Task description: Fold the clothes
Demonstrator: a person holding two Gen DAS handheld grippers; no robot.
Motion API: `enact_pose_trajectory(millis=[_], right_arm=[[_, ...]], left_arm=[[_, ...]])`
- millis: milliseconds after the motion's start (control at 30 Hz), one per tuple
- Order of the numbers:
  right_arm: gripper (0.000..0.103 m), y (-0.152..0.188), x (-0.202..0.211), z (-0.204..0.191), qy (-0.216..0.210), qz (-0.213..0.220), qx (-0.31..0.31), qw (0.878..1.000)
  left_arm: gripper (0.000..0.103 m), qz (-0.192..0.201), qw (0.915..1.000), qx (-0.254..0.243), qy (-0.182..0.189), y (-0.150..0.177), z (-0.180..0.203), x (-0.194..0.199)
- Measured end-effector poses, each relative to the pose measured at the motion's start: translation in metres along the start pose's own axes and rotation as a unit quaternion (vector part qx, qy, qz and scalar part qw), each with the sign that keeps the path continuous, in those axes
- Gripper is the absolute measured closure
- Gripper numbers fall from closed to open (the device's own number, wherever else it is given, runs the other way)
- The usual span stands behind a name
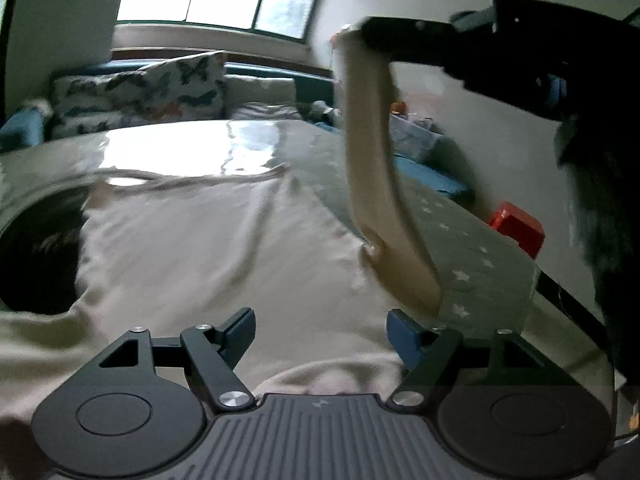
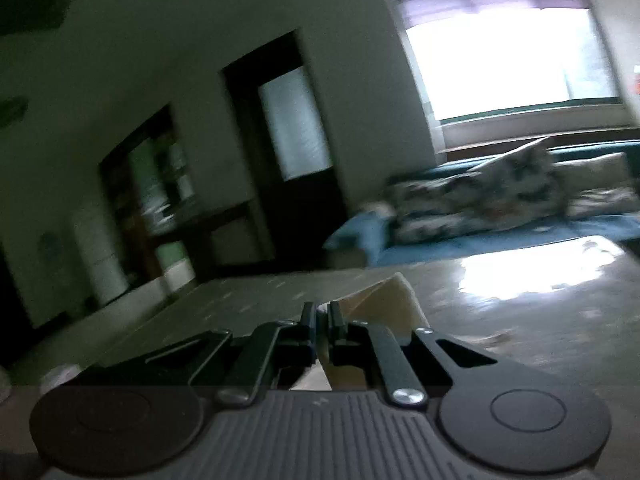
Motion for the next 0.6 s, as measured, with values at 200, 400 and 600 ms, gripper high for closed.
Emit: enact_pose_trajectory(millis=[200, 400, 600], right_arm=[[0.088, 0.017, -0.002, -0.004, -0.002, -0.041, 0.018, 0.999], [0.084, 0.041, 0.009, 0.017, 0.050, -0.095, 0.034, 0.994], [0.084, 0.091, 0.030, 0.057, 0.116, -0.182, 0.020, 0.976]], left_arm=[[0.027, -0.007, 0.9992, 0.031, -0.023, 0.010, -0.018, 0.007], [0.027, -0.008, 0.9981, 0.051, -0.033, 0.021, -0.031, 0.023], [0.027, 0.017, 0.9948, 0.068, -0.074, 0.016, -0.052, 0.044]])
Point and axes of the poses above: each gripper's, at about its wrist camera, not at the fingertips, and x roughly against the way its jaws point, z to its right, y to its underside, the point moved 1 cm from there along -x, roughly the way its jaws point, and after that the axes turned 3 degrees about z, right-handed, at the moved point
